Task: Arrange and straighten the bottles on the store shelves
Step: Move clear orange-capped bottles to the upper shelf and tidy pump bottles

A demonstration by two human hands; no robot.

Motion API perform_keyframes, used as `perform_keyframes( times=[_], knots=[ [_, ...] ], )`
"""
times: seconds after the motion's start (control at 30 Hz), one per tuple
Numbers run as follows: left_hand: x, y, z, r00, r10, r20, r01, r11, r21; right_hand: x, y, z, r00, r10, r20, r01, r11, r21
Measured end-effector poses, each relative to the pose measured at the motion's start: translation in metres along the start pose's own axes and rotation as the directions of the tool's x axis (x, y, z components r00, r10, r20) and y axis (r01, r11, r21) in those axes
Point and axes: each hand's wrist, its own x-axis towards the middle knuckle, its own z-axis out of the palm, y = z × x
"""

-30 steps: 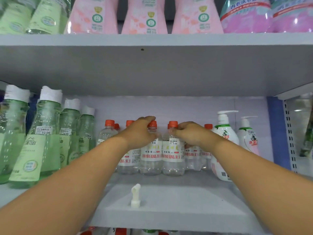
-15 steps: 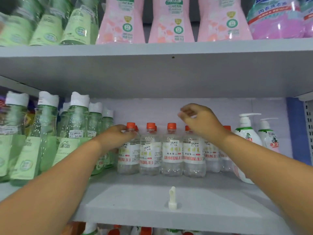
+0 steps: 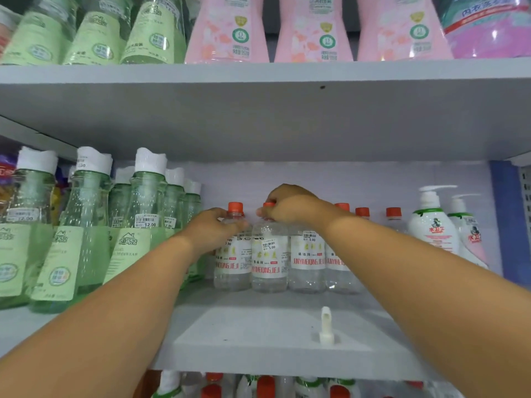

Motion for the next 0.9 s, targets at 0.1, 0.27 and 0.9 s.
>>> perform_keyframes(
  times=[0.1, 0.27, 0.9],
  knots=[
    [0.003, -0.002, 0.000, 1.000, -0.016, 0.008, 0.016, 1.000, 0.004, -0.004, -0.002, -0.001, 1.000, 0.006, 0.001, -0.006, 1.000, -0.012],
    [-0.003, 0.004, 0.003, 0.999, -0.024, -0.041, 0.026, 0.998, 0.054, -0.034, 0.014, -0.004, 0.989, -0.077, -0.127, 0.085, 0.995, 0.059],
    [-0.065, 0.208, 0.236, 0.993, -0.020, 0.116, 0.033, 0.993, -0.116, -0.192, 0.309, -0.089, 0.777, 0.628, -0.048, -0.526, 0.690, 0.497]
  ],
)
